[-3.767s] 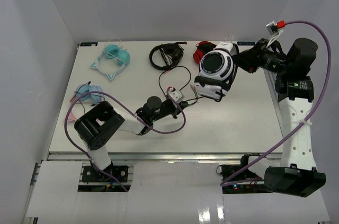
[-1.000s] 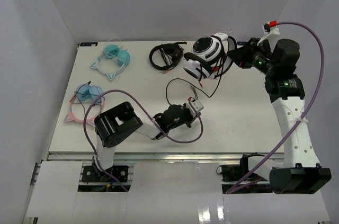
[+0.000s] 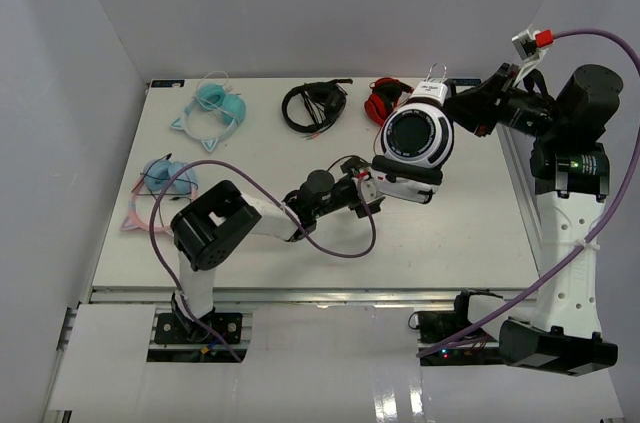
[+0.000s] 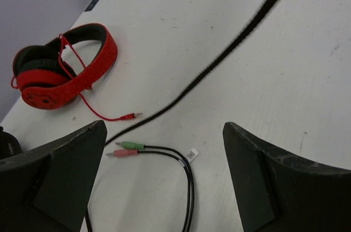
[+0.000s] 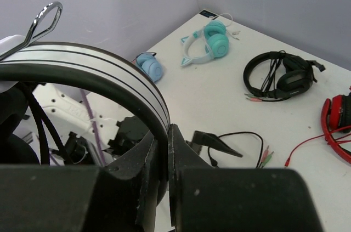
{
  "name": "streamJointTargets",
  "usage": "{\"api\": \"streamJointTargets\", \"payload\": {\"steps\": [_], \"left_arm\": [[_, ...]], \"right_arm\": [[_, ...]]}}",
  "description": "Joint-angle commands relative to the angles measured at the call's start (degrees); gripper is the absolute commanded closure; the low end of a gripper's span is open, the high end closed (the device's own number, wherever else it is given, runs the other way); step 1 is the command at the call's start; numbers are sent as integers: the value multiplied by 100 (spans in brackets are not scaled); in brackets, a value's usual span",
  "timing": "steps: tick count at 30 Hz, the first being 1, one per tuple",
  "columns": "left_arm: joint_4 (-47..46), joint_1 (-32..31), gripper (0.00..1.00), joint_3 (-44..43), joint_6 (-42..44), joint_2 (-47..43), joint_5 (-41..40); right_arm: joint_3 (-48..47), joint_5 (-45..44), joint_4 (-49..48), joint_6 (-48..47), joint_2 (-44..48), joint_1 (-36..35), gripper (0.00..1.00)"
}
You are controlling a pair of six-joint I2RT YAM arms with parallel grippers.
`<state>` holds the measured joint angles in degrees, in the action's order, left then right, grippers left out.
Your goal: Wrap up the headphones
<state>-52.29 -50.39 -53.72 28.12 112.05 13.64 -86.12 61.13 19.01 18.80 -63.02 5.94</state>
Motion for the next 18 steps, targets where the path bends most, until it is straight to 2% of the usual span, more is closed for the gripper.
{"api": "streamJointTargets", "payload": {"steps": [1,4,7,15,18], "left_arm": [[389,-19,2,-633,427,368,316],[707,-15,7,-1143,422,691,440],[1232,-23,24,-1646,414,1043,760],[1195,41,98,-1465,259,1101,713],[1021,152,100,-1128,126,840,813]], "right_arm": [[23,506,-781,1109,199,22,92],[149,629,-1147,1491,267,23,92],[124,697,-1277,1705,298,30,92],[132,754,-1393,1861,354,74,92],[111,577,-832,1328,417,128,92]]}}
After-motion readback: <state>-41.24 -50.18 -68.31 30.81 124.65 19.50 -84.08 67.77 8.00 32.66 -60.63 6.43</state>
